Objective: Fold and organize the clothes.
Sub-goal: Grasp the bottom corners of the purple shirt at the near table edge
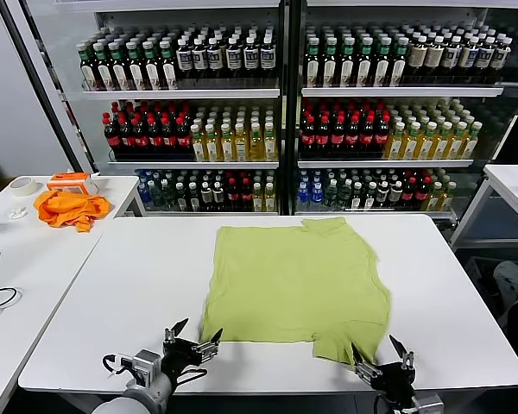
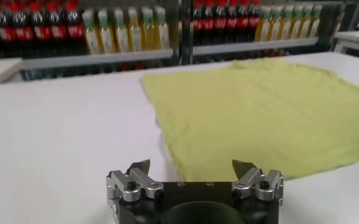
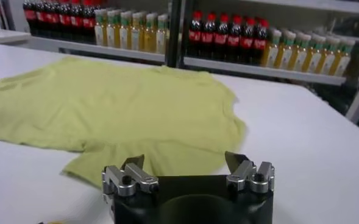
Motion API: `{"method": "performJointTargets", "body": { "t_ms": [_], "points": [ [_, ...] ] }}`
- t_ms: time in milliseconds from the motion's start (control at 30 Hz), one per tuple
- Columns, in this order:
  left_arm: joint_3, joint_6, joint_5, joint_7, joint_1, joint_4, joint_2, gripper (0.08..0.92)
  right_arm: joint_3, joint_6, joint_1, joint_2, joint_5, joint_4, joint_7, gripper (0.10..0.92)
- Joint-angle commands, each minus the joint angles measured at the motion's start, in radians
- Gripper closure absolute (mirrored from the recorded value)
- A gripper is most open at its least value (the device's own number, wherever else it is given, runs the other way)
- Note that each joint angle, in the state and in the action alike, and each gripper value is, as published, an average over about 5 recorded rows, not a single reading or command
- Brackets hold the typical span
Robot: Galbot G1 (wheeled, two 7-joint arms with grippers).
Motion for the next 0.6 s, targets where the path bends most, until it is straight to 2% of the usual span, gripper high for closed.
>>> {"method": "performJointTargets", "body": {
  "t_ms": [33, 300, 400, 600],
  "points": [
    [0.019, 0.045, -0.03, -0.053, -0.013, 0.033, -0.001, 0.177, 0.001, -0.001, -0.029, 0.006, 0.006, 0.0, 0.013, 0.203],
    [0.035, 0.027, -0.03, -0.07, -0.05, 0.05, -0.037, 0.177, -0.018, -0.008, -0.012, 0.007, 0.031, -0.009, 0.024, 0.222],
    [0.042, 0.02, -0.02, -0.067, -0.05, 0.056, -0.044, 0.193, -0.025, -0.02, -0.009, 0.006, 0.059, -0.01, 0.034, 0.292],
    [0.049, 0.004, 0.006, -0.039, -0.034, 0.062, -0.047, 0.344, -0.049, -0.037, -0.008, 0.009, 0.115, -0.025, 0.057, 0.465]
  ]
}}
